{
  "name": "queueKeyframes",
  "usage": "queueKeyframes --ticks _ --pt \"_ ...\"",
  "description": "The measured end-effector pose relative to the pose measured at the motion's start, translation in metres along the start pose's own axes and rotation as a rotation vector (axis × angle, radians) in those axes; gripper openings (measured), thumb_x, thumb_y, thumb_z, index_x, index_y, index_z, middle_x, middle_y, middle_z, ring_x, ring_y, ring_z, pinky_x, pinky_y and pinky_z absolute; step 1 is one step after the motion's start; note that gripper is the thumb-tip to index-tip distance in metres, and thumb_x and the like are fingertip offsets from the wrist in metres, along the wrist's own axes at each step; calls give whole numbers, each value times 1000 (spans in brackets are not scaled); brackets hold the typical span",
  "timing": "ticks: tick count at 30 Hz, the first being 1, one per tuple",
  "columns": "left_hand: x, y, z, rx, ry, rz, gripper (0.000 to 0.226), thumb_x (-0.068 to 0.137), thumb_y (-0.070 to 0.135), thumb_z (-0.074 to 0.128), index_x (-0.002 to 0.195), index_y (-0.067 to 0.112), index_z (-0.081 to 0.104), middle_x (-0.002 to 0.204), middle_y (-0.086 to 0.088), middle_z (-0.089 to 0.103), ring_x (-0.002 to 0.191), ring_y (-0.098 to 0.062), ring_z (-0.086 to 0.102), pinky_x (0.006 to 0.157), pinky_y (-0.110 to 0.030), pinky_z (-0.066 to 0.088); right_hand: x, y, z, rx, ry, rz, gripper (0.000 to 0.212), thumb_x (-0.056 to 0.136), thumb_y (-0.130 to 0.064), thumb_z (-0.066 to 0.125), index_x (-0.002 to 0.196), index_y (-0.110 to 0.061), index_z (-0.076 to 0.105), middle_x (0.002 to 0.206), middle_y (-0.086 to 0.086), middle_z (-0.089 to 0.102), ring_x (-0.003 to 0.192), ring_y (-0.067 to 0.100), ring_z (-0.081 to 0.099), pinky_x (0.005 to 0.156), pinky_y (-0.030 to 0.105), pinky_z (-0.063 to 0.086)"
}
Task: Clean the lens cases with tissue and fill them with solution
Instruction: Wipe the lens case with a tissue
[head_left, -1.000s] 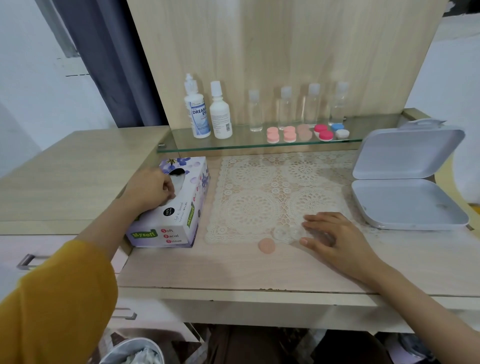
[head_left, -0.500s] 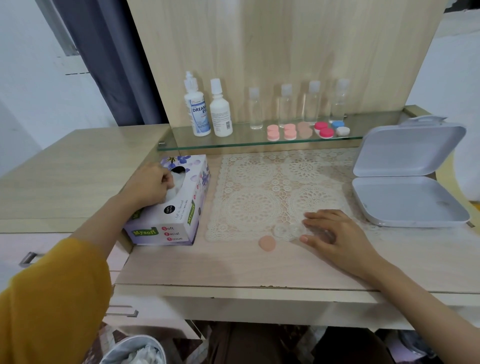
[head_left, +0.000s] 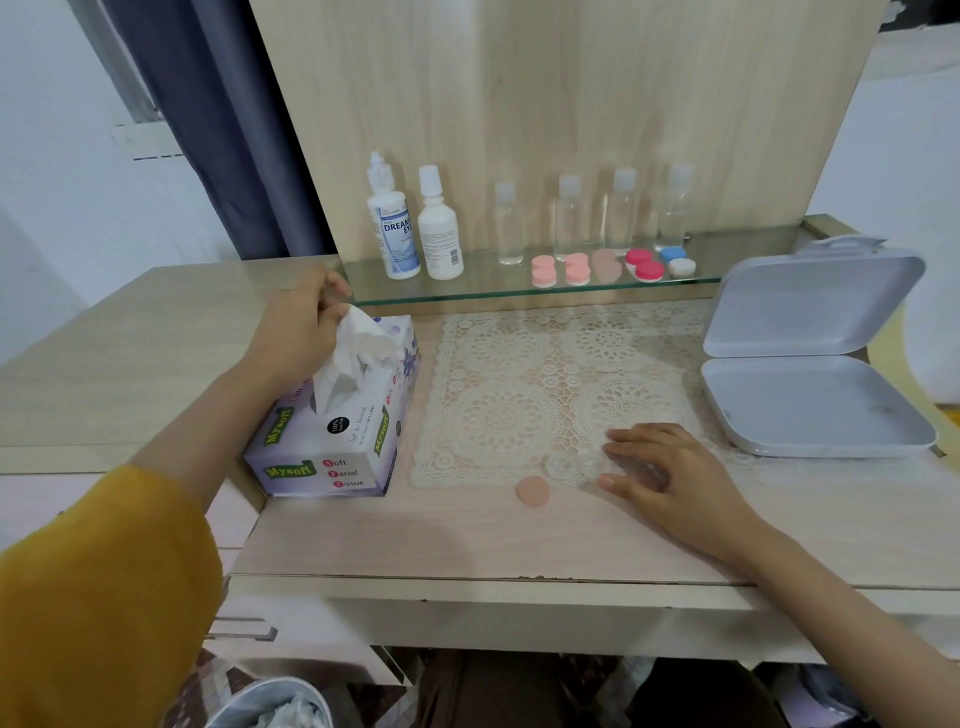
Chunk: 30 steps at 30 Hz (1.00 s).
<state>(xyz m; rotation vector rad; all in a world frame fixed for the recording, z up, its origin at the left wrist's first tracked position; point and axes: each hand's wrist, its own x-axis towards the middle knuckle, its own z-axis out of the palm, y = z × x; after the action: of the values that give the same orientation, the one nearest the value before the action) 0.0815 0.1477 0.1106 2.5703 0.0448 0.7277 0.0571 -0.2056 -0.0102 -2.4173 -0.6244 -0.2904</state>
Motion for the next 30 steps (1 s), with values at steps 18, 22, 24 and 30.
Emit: queueKeyframes --ticks 18,22,24,30 --pt "-51 113 29 -393 -386 170 36 74 -2 71 90 27 58 75 7 61 71 -4 58 67 -12 49 30 -73 -41 362 333 19 32 73 -34 74 102 -21 68 85 -12 63 75 2 58 70 6 41" --pt "-63 121 37 -416 -415 208 39 71 -5 72 90 27 58 81 7 61 74 -3 58 69 -16 51 34 -77 -29 280 277 -3 17 70 -23 79 86 -18 73 74 -11 57 60 7 52 65 7 38" --pt "-66 121 40 -383 -393 221 33 72 -3 72 95 18 63 90 6 60 75 -4 59 70 -16 52 32 -74 -23 284 314 -1 6 71 -12 78 70 -14 73 68 -12 56 63 9 53 63 8 38" --pt "-74 104 47 -109 -382 227 14 81 16 68 92 10 74 101 1 67 73 -9 61 71 -12 45 26 -67 -20 337 332 -77 6 70 -8 75 67 -13 71 67 -15 56 63 5 54 62 11 41"
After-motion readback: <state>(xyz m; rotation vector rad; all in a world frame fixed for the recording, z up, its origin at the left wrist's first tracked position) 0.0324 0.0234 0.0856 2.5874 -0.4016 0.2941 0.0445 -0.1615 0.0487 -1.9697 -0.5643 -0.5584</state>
